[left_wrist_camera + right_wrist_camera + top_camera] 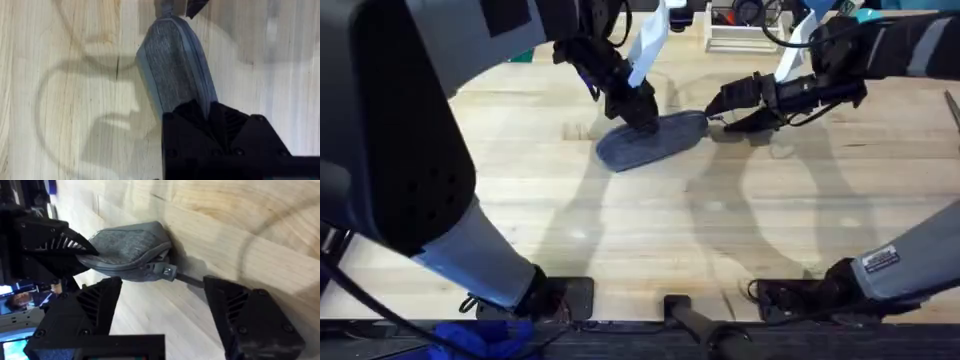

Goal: Unzip the bag, pick up the pens from the table one at a time and place them inside, then zip the bag closed.

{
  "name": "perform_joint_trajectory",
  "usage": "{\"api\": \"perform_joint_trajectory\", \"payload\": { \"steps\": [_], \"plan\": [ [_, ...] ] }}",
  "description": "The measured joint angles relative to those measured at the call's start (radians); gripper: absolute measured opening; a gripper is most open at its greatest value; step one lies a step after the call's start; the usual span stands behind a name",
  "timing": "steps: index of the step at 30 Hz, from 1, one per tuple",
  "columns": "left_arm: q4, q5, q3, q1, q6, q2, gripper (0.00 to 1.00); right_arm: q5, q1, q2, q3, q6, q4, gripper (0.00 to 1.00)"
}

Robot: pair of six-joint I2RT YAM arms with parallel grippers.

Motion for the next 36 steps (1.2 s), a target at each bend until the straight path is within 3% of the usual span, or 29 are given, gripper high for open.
{"api": "perform_joint_trajectory", "payload": {
  "steps": [16, 22, 24, 27, 28, 36],
  "plan": [
    [0.000, -0.001, 0.000, 0.000, 0.000, 0.000, 0.049, 0.004, 0.000, 0.000, 0.004, 0.023, 0.003, 0.996],
    [-0.009, -0.027, 0.000, 0.003, 0.000, 0.000, 0.236, 0.008, 0.000, 0.000, 0.006, 0.026, 0.001, 0.996],
    [-0.026, -0.037, 0.002, 0.005, 0.000, 0.000, 0.441, 0.010, 0.000, 0.000, 0.007, 0.028, 0.002, 0.996],
    [-0.086, -0.064, 0.026, 0.009, -0.001, 0.000, 0.916, 0.011, 0.000, 0.000, 0.007, 0.029, 0.002, 0.996],
    [-0.106, -0.071, 0.041, 0.010, -0.003, 0.000, 0.970, 0.011, 0.000, 0.000, 0.008, 0.029, 0.001, 0.996],
    [-0.272, -0.108, 0.218, 0.012, -0.003, 0.000, 0.995, 0.043, 0.000, 0.006, 0.039, 0.049, -0.022, 0.996]
  ]
}}
